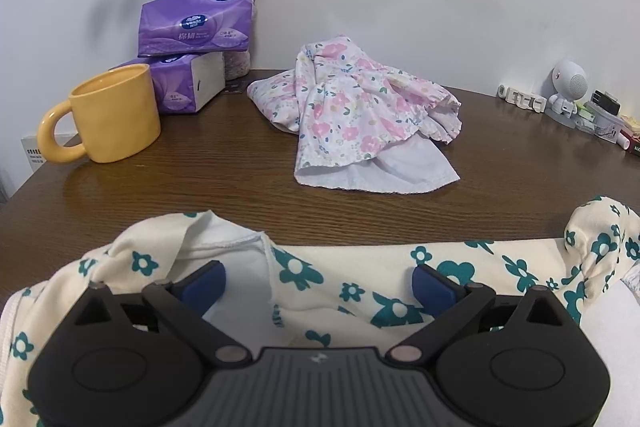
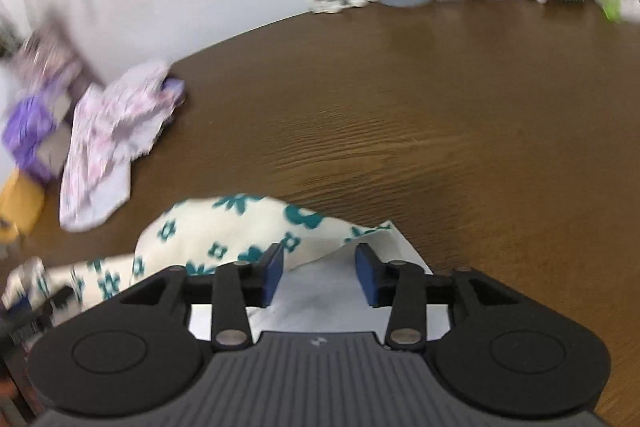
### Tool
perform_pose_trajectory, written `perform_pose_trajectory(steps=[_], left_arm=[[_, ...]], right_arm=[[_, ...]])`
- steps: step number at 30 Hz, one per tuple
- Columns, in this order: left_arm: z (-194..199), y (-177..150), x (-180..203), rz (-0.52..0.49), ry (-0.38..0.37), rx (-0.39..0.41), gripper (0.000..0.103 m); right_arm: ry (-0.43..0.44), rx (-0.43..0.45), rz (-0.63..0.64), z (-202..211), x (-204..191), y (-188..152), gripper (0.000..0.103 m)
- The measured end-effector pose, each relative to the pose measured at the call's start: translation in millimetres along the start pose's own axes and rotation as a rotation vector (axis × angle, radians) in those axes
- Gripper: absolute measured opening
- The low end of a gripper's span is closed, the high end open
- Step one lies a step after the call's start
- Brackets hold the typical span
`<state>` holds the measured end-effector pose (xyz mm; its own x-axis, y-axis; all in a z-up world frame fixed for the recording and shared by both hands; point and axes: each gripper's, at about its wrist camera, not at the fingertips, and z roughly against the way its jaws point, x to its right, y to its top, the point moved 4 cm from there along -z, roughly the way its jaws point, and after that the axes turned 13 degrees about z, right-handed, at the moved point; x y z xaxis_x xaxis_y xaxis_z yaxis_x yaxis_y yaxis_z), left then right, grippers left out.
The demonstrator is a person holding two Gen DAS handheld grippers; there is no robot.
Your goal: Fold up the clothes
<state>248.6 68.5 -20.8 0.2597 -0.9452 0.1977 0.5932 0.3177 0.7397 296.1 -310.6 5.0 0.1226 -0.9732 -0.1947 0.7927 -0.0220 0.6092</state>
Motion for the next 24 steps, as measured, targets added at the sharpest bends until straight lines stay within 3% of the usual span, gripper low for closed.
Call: perform_pose_trajectory(steps=[4, 5, 6, 11, 19, 24], left_arm=[[0.2, 0.3, -0.1, 0.002, -0.006, -0.001, 0.102], [0.3, 0.4, -0.4, 0.004, -0.008, 0.0, 0.102], [0.6, 0.4, -0.6, 0.005, -0.01, 0.0, 0.102], [0.8, 0.3, -0.9, 0.005, -0.011, 0.0, 0.102], [1.0, 0.0, -0.6, 0.006, -0.013, 0.001, 0.103], [1.2, -0.2, -0.6, 0.007, -0.014, 0.002, 0.103]], right_arm=[[0.059, 0.033, -0.078, -6.0, 8.9, 2.9, 0.041], [0.071, 0.038, -0.091, -8.5, 10.4, 3.5, 0.026], [0.078, 0.036, -0.096, -10.7, 11.0, 3.7, 0.003], [0.077, 0.069, -0.063, 1.3, 7.2, -0.6, 0.002], [0.076, 0.205, 0.037, 96.9, -10.8, -16.0, 0.001], [0.022, 0.118, 0.008, 70.6, -1.9, -30.4, 0.002]])
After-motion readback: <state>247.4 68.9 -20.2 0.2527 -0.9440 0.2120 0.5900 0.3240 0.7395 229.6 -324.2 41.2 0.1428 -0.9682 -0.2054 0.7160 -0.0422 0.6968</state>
